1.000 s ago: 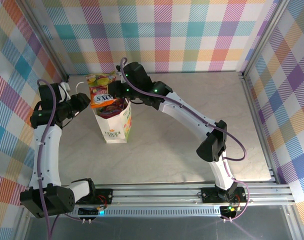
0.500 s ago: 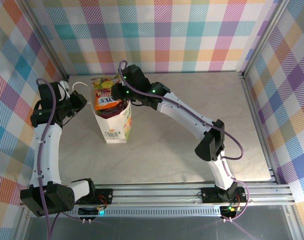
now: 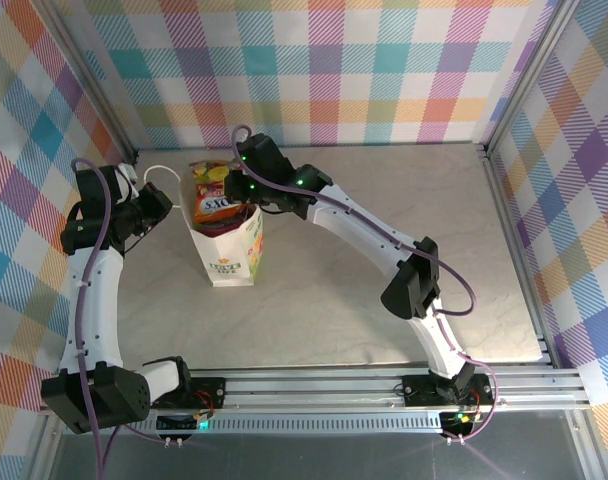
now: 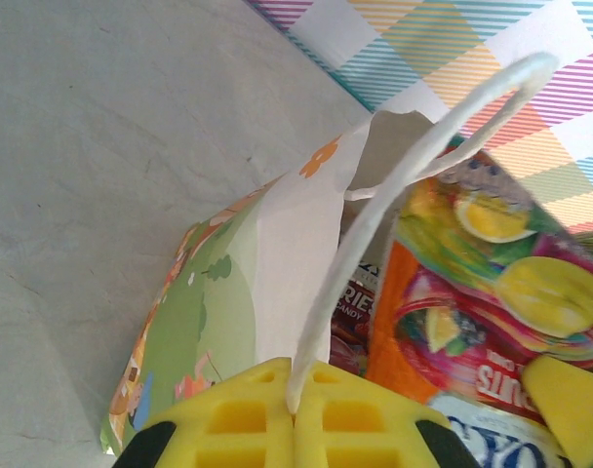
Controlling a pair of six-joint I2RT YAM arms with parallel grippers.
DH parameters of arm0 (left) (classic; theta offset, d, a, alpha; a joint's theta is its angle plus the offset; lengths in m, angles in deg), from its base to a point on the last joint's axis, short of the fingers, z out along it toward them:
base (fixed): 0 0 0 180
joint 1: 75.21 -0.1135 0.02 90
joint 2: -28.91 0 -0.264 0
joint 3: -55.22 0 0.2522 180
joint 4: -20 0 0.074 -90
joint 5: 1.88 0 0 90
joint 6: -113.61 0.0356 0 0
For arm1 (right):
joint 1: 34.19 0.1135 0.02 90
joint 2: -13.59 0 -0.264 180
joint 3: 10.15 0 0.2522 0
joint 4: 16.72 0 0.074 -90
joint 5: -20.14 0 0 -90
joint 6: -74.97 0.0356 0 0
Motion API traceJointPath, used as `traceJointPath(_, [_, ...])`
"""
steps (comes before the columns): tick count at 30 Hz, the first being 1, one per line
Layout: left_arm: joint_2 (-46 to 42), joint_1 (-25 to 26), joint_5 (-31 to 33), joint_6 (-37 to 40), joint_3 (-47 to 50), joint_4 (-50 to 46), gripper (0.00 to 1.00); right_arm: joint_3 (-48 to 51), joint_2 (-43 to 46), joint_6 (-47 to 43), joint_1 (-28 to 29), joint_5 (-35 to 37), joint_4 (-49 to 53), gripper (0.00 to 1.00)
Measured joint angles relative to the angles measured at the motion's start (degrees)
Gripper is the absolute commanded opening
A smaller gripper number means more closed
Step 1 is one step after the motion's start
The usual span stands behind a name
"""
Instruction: Place the snacks into the paper bag
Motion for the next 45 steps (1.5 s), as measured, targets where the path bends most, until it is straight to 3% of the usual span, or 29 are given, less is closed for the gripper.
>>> traceJointPath(28, [0.0,-0.11,-0.2,-0.26,1.31,1.49,0.06,-5.7,-5.42,-0.96,0.79,-3.15,7.93,0.1])
traceJointPath(34, [0.0,-0.11,-0.22,-0.26,1.62,1.53,0.07,-5.88,-5.42,0.68,0.79,-0.59,9.55,0.32])
traceJointPath(45, [0.0,-0.11,-0.31,-0.24,1.64,1.64,0.09,-6.23,-5.22,1.81,0.79,-1.31,8.57,0.41])
